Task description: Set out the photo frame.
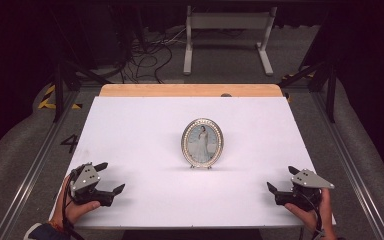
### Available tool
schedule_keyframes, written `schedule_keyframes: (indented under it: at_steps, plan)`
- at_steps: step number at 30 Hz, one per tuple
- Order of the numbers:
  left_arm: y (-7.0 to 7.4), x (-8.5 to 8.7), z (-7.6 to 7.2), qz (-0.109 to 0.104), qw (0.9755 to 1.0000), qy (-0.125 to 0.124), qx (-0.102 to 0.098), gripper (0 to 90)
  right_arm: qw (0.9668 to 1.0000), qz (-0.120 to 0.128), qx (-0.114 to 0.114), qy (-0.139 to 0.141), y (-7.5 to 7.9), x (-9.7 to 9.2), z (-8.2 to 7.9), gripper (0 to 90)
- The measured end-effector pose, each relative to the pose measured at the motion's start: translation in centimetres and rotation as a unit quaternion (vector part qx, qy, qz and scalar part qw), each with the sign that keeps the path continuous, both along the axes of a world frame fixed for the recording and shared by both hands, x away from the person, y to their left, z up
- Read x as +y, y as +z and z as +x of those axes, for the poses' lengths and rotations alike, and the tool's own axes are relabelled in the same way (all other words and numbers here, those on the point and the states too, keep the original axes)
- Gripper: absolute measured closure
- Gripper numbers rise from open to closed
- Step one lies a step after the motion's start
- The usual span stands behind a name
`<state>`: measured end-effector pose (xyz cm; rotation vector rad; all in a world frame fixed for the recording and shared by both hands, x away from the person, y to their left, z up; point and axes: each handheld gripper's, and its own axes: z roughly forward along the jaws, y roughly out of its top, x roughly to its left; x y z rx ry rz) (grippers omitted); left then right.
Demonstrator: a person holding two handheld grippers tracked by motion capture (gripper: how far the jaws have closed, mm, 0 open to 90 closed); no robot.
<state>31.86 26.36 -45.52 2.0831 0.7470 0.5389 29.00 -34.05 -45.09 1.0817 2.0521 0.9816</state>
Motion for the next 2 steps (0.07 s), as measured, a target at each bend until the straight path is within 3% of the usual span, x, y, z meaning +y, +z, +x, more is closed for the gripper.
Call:
schedule_keyframes:
  at_steps: [2]
  plan:
    - [-0.02,-0.04,0.04,0.001,1.0,0.0,0.002,8.3,1.0,0.0,0.001,0.0,-0.01,-0.02,0.01,9.1]
